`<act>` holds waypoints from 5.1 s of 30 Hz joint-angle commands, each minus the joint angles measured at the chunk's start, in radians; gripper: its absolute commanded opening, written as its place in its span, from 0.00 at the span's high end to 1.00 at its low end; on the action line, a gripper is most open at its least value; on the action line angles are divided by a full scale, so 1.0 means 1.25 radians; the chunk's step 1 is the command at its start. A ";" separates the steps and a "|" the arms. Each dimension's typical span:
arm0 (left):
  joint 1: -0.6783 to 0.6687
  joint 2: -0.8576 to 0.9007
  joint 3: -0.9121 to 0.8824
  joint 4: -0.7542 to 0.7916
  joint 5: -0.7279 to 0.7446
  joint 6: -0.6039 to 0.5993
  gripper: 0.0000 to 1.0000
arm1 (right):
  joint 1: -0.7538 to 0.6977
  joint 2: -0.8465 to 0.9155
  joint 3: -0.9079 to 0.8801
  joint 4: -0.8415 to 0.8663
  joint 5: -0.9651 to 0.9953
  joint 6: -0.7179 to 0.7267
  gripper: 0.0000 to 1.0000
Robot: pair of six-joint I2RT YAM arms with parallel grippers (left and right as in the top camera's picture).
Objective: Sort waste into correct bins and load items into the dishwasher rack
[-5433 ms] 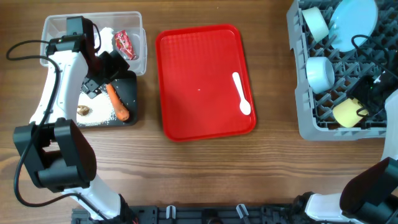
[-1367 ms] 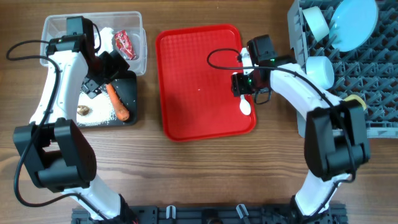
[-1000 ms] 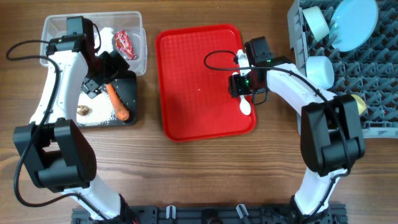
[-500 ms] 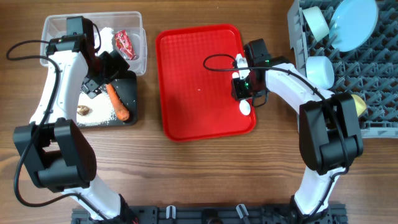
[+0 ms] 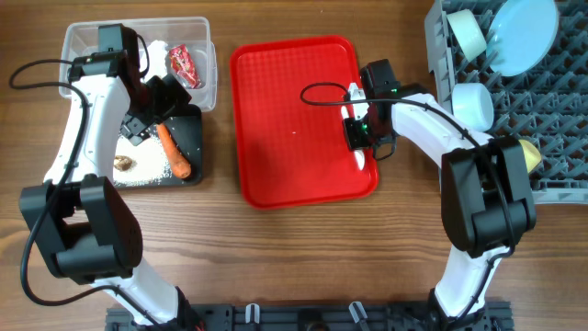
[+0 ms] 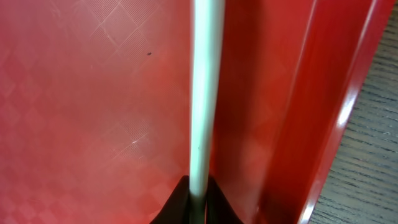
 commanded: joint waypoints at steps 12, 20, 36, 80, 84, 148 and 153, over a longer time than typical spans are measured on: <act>0.002 -0.022 0.017 0.000 -0.008 0.001 0.00 | -0.005 -0.125 0.006 -0.011 -0.009 0.001 0.96; 0.002 -0.022 0.017 0.000 -0.008 0.001 0.00 | -0.135 -0.381 0.007 -0.036 0.008 0.031 0.96; 0.002 -0.022 0.017 0.000 -0.008 0.001 0.00 | -0.565 -0.414 0.006 -0.007 0.182 0.370 0.96; 0.002 -0.022 0.017 0.000 -0.008 0.001 0.00 | -0.486 -0.756 0.006 -0.225 -0.140 0.190 0.00; 0.002 -0.022 0.017 0.000 -0.008 0.001 0.00 | -0.483 -0.756 0.004 -0.216 -0.168 0.085 0.00; 0.002 -0.022 0.017 0.000 -0.008 0.001 0.00 | -0.162 -1.608 -1.049 0.563 0.049 -0.003 0.00; 0.002 -0.022 0.017 0.000 -0.008 0.001 0.00 | -0.162 -1.608 -1.049 0.562 0.049 -0.003 0.00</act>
